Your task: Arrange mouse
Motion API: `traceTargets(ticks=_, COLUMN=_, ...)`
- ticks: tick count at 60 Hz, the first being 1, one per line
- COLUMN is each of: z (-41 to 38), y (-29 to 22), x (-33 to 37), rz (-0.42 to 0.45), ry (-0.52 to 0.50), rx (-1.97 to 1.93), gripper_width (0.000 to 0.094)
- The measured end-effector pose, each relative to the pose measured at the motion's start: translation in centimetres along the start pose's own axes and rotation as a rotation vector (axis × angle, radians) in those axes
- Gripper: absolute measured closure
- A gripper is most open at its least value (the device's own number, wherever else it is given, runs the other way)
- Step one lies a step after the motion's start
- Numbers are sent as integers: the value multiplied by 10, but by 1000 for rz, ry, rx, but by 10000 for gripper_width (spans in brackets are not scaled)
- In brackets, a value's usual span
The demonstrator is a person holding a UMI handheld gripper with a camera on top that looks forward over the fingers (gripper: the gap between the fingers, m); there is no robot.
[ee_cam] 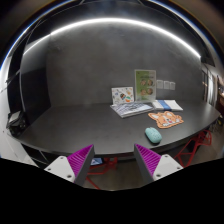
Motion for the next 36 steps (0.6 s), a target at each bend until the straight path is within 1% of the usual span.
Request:
traceTargets(ticks=8, z=25, y=-1, x=-11, rz=10, ry=27, rx=3, gripper_width=108)
traceTargets(ticks=14, z=66, y=2, x=-35, rz=-2, ry=73, rx=33, gripper_width=108)
traceTargets(ticks=19, z=107, y=3, x=-57, rz=23, ry=105, rx=43, gripper_width=109)
traceTargets(ticks=24, z=149, y=4, x=-82, rz=48, ry=110, rx=42, gripper_width=112)
traceTargets(ticks=29, z=182, y=6, x=-107, rz=72, ry=85, rx=34, gripper_width=116)
traceTargets(ticks=33, z=200, y=12, x=-130, rz=95, ry=28, rx=56, gripper_width=119)
traceTargets(ticks=36, z=208, y=17, x=-148, rz=91, ry=-12, rx=69, gripper_width=127)
Point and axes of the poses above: the point between the fingertips, and its own axes, seen from behind it with the camera up: z to the right, y down, x backward, against the way the camera looks, the point moved 9 cm from there along x, backward, against the way the camera looks, and after that the axes turned 8 degrees about -y, right-handed, at the moved point
